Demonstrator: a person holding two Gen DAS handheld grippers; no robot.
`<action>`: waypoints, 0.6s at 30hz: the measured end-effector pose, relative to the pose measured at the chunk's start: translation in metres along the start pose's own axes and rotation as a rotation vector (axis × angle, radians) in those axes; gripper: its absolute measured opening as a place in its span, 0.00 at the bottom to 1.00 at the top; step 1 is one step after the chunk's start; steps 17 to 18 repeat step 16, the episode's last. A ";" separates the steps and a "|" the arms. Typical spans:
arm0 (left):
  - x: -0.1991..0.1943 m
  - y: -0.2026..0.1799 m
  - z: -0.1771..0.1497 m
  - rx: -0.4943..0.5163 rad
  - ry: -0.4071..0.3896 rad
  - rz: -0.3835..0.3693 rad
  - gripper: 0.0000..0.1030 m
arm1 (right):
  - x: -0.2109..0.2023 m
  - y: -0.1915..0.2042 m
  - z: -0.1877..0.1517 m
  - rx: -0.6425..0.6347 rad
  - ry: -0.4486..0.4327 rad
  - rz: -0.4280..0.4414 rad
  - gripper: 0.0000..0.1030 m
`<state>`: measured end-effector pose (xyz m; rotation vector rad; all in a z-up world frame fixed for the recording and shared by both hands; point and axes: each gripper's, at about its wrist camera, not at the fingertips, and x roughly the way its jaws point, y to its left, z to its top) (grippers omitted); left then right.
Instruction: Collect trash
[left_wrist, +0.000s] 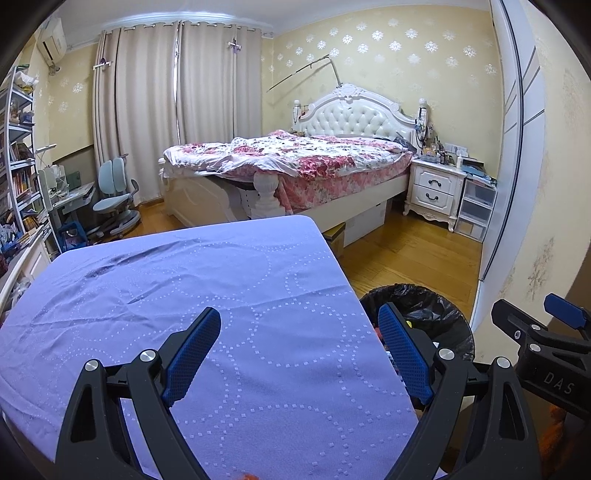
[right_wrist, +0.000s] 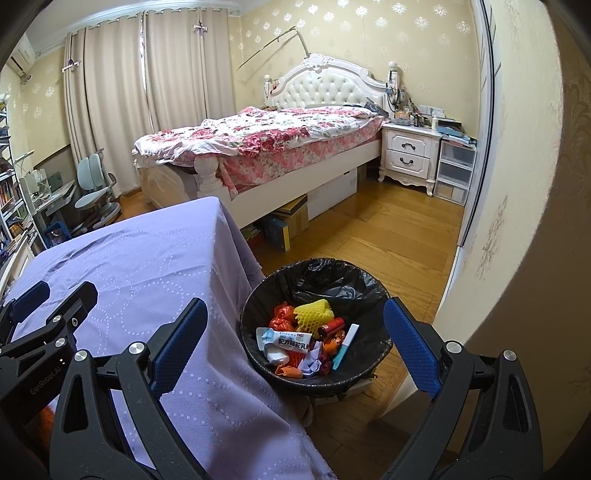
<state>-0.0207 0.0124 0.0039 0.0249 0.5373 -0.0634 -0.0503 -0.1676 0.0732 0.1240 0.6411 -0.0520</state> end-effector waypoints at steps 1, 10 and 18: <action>0.000 0.000 0.000 -0.004 -0.003 0.002 0.84 | 0.000 0.000 0.000 0.000 0.000 0.001 0.91; 0.005 0.002 -0.002 -0.012 0.011 0.026 0.84 | 0.000 0.000 -0.002 0.000 0.003 0.002 0.91; 0.011 0.007 -0.003 -0.020 0.041 0.022 0.84 | -0.001 0.002 -0.008 -0.010 0.008 0.005 0.91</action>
